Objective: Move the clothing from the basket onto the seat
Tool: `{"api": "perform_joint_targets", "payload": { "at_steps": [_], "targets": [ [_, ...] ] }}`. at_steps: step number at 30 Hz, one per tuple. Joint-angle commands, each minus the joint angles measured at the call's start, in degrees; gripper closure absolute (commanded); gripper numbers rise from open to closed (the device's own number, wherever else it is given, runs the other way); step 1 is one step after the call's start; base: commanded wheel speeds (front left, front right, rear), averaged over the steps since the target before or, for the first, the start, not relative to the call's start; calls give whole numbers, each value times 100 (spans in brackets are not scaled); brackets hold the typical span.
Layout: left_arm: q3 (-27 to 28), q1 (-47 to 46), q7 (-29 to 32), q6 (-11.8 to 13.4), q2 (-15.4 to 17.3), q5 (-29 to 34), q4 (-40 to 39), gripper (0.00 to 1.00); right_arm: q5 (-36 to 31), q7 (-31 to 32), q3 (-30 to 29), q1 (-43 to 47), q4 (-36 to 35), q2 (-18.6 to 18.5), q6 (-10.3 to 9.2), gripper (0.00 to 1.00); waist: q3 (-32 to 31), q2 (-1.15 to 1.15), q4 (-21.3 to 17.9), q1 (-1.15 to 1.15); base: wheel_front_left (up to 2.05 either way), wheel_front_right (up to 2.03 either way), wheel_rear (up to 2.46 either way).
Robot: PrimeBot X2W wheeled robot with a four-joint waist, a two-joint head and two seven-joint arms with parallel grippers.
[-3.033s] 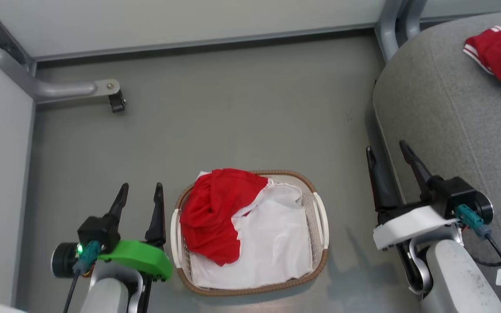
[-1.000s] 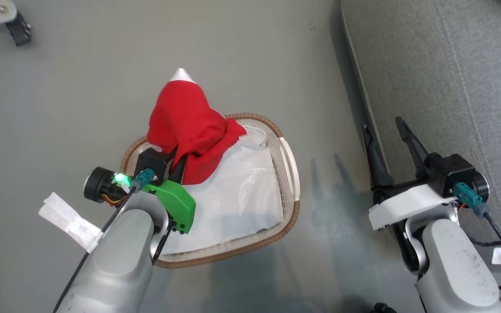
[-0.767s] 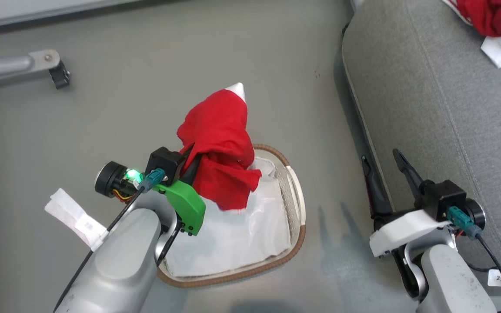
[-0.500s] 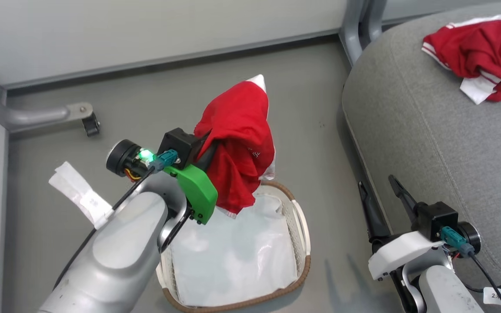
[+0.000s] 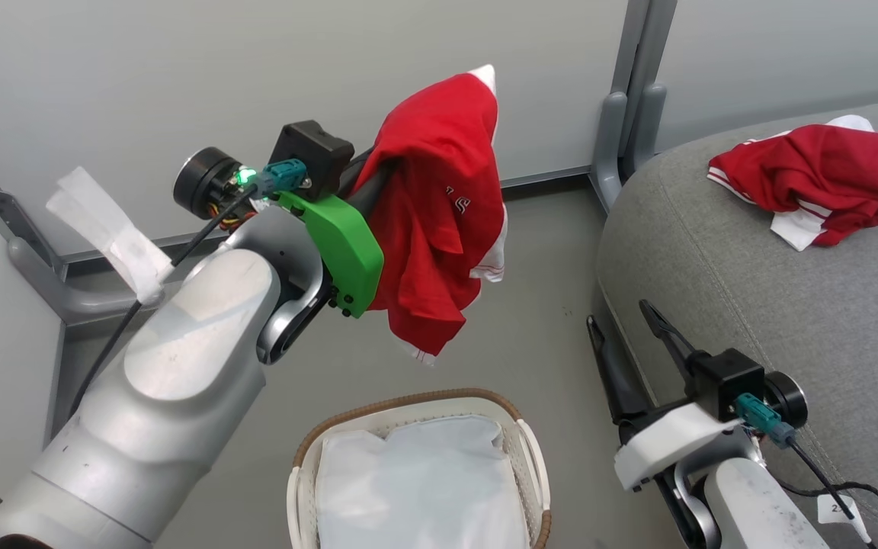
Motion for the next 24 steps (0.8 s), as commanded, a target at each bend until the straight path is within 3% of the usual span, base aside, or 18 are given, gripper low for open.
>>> {"api": "perform_joint_targets", "payload": {
  "at_steps": [1, 12, 24],
  "targets": [
    [-9, -121, 38, 5, 12, -58, -24, 100, 59, -28, 98, -95, -47, -19, -6, 0, -42, 0, -15, 1, 0, 0, 0],
    [-154, -117, 142, 15, -65, -107, -253, 100, 67, -27, 868, -963, 192, -21, -6, 0, -39, 0, 32, 1, 0, 0, 0],
    [-377, 36, 150, 16, -117, -90, -633, 100, 105, -28, 1797, -2144, 1427, -141, -6, 0, -12, 0, 281, 1, 0, 0, 0]
  ]
}}
